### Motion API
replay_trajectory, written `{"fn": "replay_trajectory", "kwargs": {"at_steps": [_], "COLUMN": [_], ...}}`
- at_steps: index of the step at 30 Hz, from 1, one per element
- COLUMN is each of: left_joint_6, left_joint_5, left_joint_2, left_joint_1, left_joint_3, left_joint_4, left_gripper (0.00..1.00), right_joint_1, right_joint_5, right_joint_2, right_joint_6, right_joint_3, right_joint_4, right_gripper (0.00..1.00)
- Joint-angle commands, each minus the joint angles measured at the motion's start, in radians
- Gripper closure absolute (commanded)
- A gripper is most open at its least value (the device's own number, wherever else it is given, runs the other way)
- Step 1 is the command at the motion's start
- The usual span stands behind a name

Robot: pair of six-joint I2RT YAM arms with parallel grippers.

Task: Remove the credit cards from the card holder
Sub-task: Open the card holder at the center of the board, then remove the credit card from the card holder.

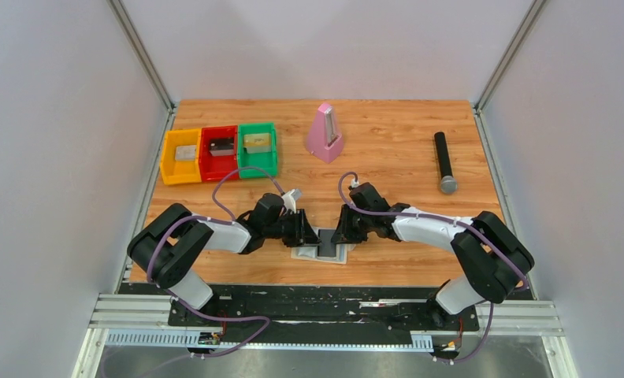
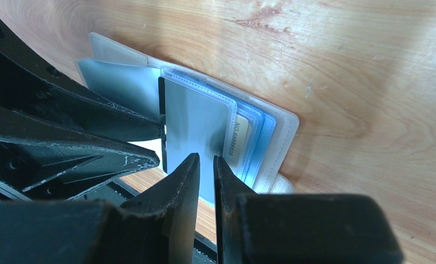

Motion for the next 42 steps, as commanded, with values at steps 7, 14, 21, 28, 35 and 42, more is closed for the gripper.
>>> {"fn": "replay_trajectory", "kwargs": {"at_steps": [7,14,21,28,35,42], "left_joint_6": [-0.028,-0.091,-0.136,-0.156,-0.139,-0.083], "left_joint_5": [-0.009,0.042,0.068,0.076,0.071,0.029], "left_joint_2": [0.009,0.019,0.036,0.04,0.047,-0.011], "left_joint_1": [-0.002,-0.001,-0.002,-0.001,-0.001,-0.001], "left_joint_3": [-0.01,-0.027,-0.037,-0.049,-0.056,-0.061], "left_joint_4": [0.022,0.114,0.194,0.236,0.237,0.12], "left_gripper": [0.63,0.63,0.65,0.76,1.0,1.0], "right_joint_1": [0.0,0.0,0.0,0.0,0.0,-0.001], "right_joint_5": [0.053,0.054,0.052,0.051,0.059,0.082], "right_joint_2": [0.025,0.026,0.022,0.017,0.009,0.014], "right_joint_6": [-0.006,-0.004,-0.001,0.0,-0.003,-0.017], "right_joint_3": [-0.026,-0.031,-0.036,-0.04,-0.044,-0.055], "right_joint_4": [-0.021,-0.021,-0.021,-0.019,-0.022,-0.034], "right_gripper": [0.82,0.82,0.82,0.82,0.82,0.82]}}
